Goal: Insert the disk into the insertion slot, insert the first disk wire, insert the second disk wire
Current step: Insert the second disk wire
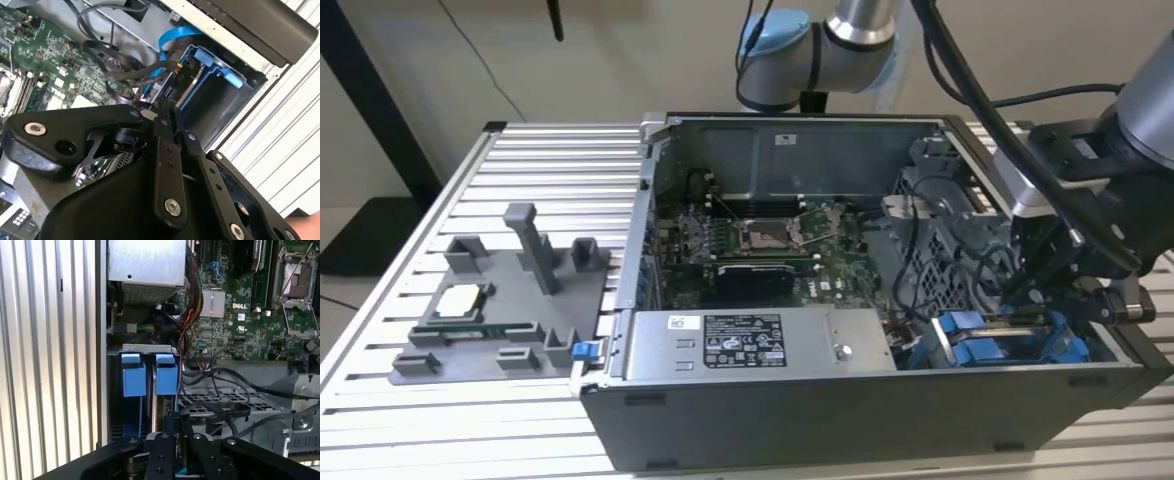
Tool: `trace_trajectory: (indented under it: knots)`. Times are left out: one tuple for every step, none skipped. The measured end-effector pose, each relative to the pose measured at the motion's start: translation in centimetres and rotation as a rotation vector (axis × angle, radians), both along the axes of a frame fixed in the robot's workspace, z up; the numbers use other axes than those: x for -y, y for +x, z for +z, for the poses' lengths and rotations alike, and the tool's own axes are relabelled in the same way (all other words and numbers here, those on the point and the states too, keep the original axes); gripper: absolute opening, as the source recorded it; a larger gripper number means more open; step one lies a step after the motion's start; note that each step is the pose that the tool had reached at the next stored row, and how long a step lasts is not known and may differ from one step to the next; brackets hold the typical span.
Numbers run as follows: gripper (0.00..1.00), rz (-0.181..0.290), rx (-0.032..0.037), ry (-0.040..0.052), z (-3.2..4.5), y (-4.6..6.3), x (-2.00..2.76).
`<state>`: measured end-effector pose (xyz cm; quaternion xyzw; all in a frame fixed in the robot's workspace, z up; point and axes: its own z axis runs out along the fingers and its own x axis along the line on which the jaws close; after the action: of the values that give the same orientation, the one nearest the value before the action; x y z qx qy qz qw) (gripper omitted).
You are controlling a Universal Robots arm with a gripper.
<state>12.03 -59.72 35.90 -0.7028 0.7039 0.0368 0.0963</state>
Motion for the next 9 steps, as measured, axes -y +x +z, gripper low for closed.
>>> trace_trajectory:
  knots:
    - [0.00,-0.001,0.0008,-0.0002,-0.09,0.08,0.00]
    - [0.00,-0.004,0.0015,-0.0008,-0.18,0.14,0.00]
    - [0.00,-0.007,0.0023,-0.0012,-0.27,0.17,0.00]
    - [0.00,-0.013,0.0032,-0.0012,-0.36,0.19,0.00]
    - [0.00,-0.024,0.0041,-0.0014,-0.44,0.20,0.00]
    - [0.00,-0.038,0.0046,-0.0013,-0.51,0.21,0.00]
    - [0.00,-0.053,0.0052,-0.0014,-0.58,0.21,0.00]
    - [0.00,-0.068,0.0056,-0.0013,-0.64,0.21,0.00]
    - [0.00,-0.081,0.0057,-0.0013,-0.68,0.22,0.00]
